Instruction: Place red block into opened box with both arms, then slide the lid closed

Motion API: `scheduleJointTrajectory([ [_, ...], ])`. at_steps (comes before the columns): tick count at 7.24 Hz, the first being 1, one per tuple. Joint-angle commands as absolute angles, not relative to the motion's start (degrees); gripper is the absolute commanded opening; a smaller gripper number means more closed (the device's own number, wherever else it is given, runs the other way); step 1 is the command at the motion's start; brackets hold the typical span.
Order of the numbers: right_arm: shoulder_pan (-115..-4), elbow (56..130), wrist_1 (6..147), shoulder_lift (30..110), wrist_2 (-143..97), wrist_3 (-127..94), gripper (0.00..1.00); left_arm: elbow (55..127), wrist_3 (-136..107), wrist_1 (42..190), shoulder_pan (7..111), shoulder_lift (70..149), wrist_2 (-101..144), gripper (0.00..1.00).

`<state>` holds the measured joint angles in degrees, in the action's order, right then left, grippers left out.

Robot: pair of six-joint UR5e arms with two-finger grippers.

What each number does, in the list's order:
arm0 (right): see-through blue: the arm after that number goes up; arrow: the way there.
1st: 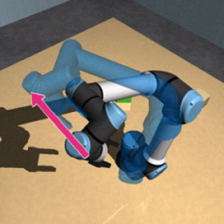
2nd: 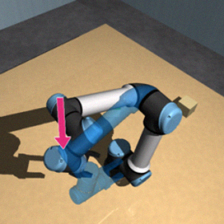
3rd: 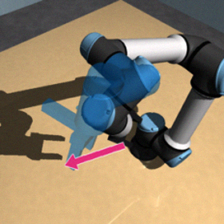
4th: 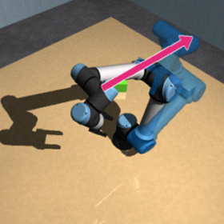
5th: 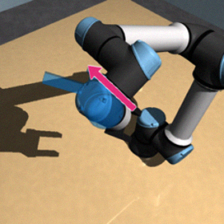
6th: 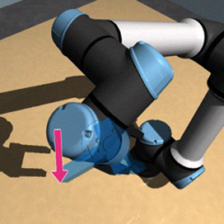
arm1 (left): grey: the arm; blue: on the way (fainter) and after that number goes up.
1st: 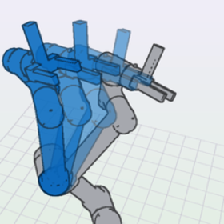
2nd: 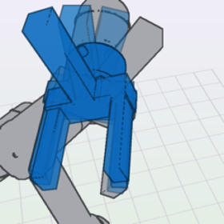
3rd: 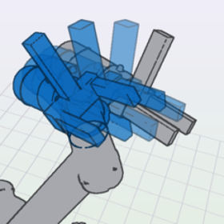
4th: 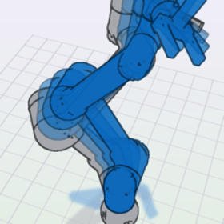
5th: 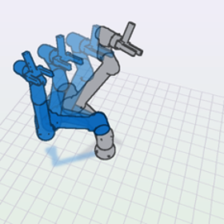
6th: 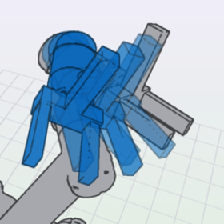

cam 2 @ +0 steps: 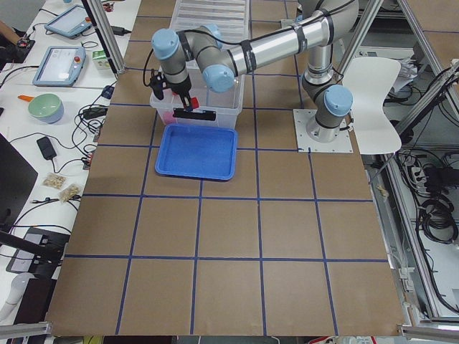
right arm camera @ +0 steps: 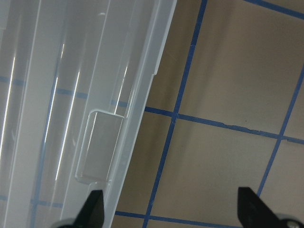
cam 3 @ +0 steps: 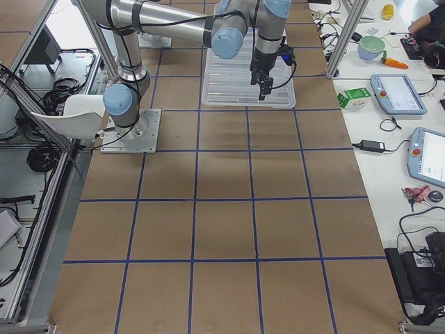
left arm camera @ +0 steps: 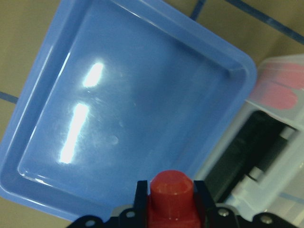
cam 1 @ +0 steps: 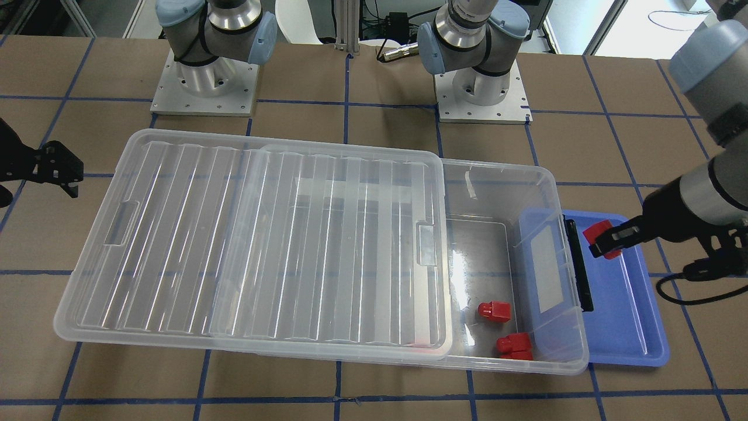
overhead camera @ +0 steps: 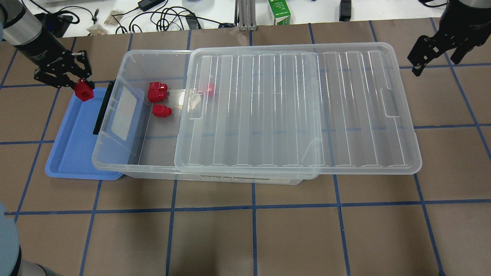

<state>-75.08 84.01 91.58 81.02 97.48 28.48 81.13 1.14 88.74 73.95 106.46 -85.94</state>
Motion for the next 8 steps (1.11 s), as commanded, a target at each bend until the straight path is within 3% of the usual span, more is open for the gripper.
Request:
scheduleJointTrajectory([
  [1,-75.1,84.0,91.6,81.5,97.4,28.2,1.00,83.7,1.5,88.8,82.8,104.6,-87.3,0.00],
  [5,-75.1,84.0,91.6,81.5,97.5,28.2,1.00,97.9,6.1,71.9,83.4,104.1,-87.6,0.00],
  [8,-75.1,84.0,91.5,81.5,97.6,28.2,1.00,104.7,5.4,62.5,83.8,105.7,-87.6,0.00],
])
